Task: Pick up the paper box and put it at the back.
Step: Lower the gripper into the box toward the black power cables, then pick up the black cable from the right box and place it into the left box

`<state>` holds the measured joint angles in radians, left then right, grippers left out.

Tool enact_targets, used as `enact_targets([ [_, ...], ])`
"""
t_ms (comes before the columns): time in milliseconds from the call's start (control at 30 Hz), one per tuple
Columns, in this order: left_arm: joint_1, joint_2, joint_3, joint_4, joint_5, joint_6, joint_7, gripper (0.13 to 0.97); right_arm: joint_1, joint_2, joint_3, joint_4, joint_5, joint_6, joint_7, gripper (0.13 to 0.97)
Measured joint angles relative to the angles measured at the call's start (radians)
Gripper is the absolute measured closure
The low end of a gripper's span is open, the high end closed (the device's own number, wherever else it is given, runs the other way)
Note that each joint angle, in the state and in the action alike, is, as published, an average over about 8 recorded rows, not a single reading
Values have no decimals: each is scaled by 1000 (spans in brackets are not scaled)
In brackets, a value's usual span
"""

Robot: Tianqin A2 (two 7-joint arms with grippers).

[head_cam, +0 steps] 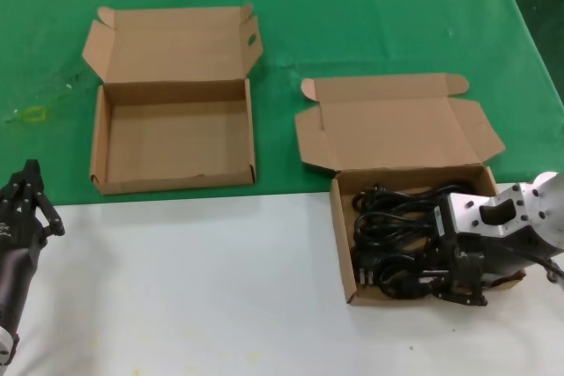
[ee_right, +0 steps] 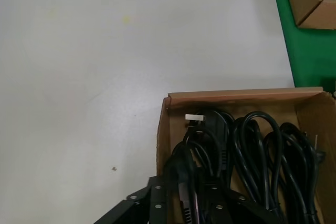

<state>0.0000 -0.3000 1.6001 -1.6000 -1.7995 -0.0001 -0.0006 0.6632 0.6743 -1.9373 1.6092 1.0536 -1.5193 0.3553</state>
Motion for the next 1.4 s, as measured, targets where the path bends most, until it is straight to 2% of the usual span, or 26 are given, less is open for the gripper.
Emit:
enact_targets([
  [300, 0, 0, 0, 0, 0, 0, 0, 952, -6, 10, 6, 8, 16, -11, 7, 888],
  [633, 0, 0, 0, 0, 0, 0, 0, 952, -14, 25, 17, 50, 29, -16, 23, 890],
  [867, 0, 0, 0, 0, 0, 0, 0, 952, 1, 56, 30, 133, 49, -33, 60, 891],
  [1033, 0, 0, 0, 0, 0, 0, 0, 952, 59, 94, 26, 226, 87, -45, 112, 891],
  [1200, 0, 0, 0, 0, 0, 0, 0, 952, 167, 109, 9, 304, 118, -49, 166, 891],
  [1300, 0, 0, 0, 0, 0, 0, 0, 952, 239, 82, -4, 326, 97, -37, 182, 891],
  [1400, 0, 0, 0, 0, 0, 0, 0, 952, 300, 19, -23, 319, 25, 2, 175, 891],
])
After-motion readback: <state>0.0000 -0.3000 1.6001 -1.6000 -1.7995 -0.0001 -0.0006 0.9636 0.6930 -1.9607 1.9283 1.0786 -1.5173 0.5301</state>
